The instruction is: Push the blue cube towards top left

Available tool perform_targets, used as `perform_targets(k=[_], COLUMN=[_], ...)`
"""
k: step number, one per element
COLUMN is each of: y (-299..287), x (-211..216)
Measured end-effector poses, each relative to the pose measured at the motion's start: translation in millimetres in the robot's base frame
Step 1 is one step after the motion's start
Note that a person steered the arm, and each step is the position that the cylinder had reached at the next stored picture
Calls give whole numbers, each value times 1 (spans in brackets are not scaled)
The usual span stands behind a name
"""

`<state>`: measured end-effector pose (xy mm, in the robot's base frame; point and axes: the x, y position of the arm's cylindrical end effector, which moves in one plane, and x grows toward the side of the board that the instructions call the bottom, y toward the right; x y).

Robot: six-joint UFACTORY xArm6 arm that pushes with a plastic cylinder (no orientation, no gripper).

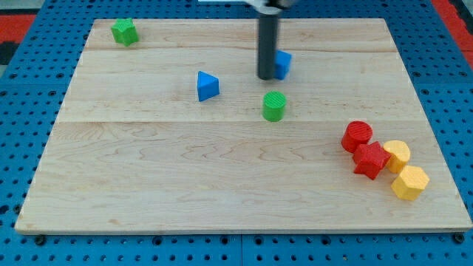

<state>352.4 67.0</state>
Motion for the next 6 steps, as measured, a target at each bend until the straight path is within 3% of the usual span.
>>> perform_targets(k=[1,2,4,5,6], y=[42,41,-124,-60,-46], x=[1,-18,-76,-49,-71])
